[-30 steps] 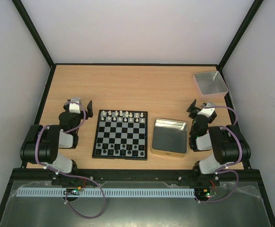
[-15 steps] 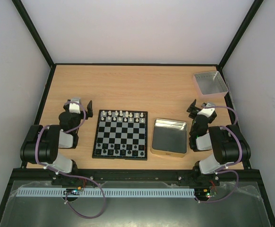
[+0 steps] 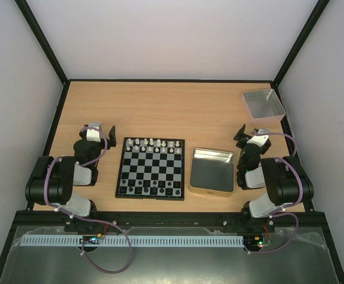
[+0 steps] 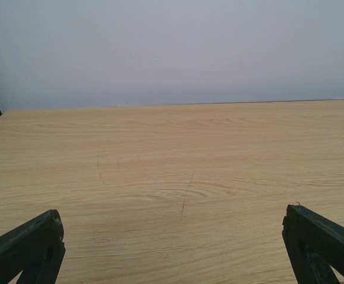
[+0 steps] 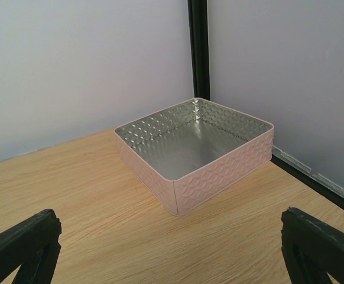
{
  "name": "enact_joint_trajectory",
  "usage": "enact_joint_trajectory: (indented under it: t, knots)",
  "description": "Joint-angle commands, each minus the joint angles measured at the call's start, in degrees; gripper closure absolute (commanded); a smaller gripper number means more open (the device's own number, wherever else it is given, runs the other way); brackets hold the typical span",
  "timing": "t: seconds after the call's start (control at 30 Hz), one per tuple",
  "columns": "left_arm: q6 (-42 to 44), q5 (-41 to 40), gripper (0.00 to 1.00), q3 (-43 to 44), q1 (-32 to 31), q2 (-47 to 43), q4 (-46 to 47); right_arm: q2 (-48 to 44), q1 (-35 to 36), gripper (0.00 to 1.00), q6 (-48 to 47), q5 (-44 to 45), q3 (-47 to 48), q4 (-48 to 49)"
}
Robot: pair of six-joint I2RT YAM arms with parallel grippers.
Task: Set up the chess pieces on the board
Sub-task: Reset both arms
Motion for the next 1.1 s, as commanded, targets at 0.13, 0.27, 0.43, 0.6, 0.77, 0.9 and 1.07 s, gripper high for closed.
enact_joint_trajectory:
  t: [0.13, 0.27, 0.43, 0.6, 0.77, 0.9, 1.07]
  knots:
    - [-0.01, 0.64, 0.00, 0.87, 0.42, 0.37, 0.92, 0.25, -0.05, 0.03, 0.29, 1.09, 0.85, -0.43]
    - [0.00, 0.69, 0.00, 0.87, 0.42, 0.35, 0.89, 0.22, -0.03, 0.03, 0.27, 1.07, 0.91, -0.47]
    - [-0.01, 0.69, 0.00, 0.87, 0.42, 0.35, 0.94, 0.19, -0.03, 0.03, 0.34, 1.10, 0.79, -0.47]
    - [-0.01, 0.65, 0.00, 0.87, 0.46, 0.42, 0.88, -0.07, -4.06, 0.03, 1.57, -8.35, 1.39, -2.12]
    - [0.00, 0.62, 0.00, 0.87, 0.50, 0.43, 0.90, -0.60, -4.12, 0.03, 1.23, -10.03, 1.71, -3.29]
    - [-0.01, 0.67, 0.00, 0.87, 0.50, 0.38, 0.90, 0.01, -4.10, 0.03, -0.32, -13.49, 2.74, -4.53]
    - [-0.01, 0.70, 0.00, 0.87, 0.50, 0.39, 0.89, 0.42, -4.16, 0.03, -0.36, -13.68, 3.49, -5.69]
